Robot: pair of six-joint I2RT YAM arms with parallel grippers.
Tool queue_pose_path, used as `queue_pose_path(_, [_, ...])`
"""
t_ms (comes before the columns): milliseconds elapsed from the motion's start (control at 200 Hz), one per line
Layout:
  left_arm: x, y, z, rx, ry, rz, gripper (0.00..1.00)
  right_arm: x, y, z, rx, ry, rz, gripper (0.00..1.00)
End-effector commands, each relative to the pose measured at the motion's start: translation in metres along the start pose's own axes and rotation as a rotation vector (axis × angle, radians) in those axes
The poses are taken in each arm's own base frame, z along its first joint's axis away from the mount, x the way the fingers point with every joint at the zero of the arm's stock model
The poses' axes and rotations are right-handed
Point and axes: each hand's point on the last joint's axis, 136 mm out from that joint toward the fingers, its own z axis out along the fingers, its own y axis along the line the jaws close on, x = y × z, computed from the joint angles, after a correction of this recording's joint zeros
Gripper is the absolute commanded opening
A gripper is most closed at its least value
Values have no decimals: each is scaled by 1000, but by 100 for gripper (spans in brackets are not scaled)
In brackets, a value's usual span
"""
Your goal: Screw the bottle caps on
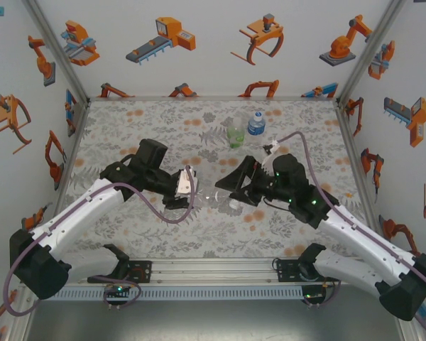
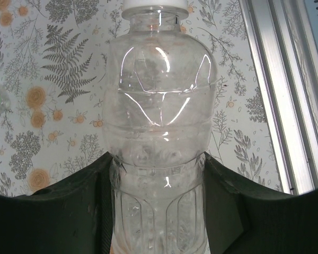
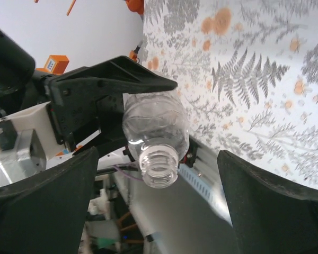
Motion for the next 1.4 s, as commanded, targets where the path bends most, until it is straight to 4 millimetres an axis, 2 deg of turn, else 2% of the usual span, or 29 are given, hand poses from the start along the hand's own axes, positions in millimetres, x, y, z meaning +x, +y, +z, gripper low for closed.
queue_pose_path(0, [-18, 0, -6, 1, -53, 30, 0, -14, 10, -14, 24, -56, -200, 84])
queue_pose_path(110, [-16, 1, -6, -5, -44, 27, 0, -27, 9, -18, 44, -101, -226, 83])
queue_pose_path(220, [-14, 4, -6, -20, -27, 25, 0, -37, 4, -20, 86, -139, -254, 78])
queue_pose_path(426, [-10, 13, -7, -61, 4, -6, 0, -39, -35, -23, 284, -132, -325, 63])
queue_pose_path(586, [-12, 23, -13, -108, 0, -38, 0, -22, -75, -15, 433, -17, -315, 46])
queue_pose_path(671, [-13, 29, -19, -139, -8, -57, 0, -7, -95, -7, 483, 46, -300, 41])
queue_pose_path(831, [-12, 40, -32, -217, 1, -98, 0, 19, -120, 10, 550, 117, -331, 40])
queue_pose_path(966, [-16, 41, -48, -278, 18, -128, 0, 39, -139, 25, 614, 170, -347, 41])
queue_pose_path(1071, [-19, 49, -66, -375, -1, -240, 0, 51, -152, 33, 666, 212, -328, 41])
queue_pose_path(1197, [-8, 55, -80, -477, 13, -368, 0, 65, -165, 44, 694, 230, -319, 43])
queue_pose_path(1397, [7, 58, -83, -571, -2, -346, 0, 79, -176, 55, 717, 213, -336, 46])
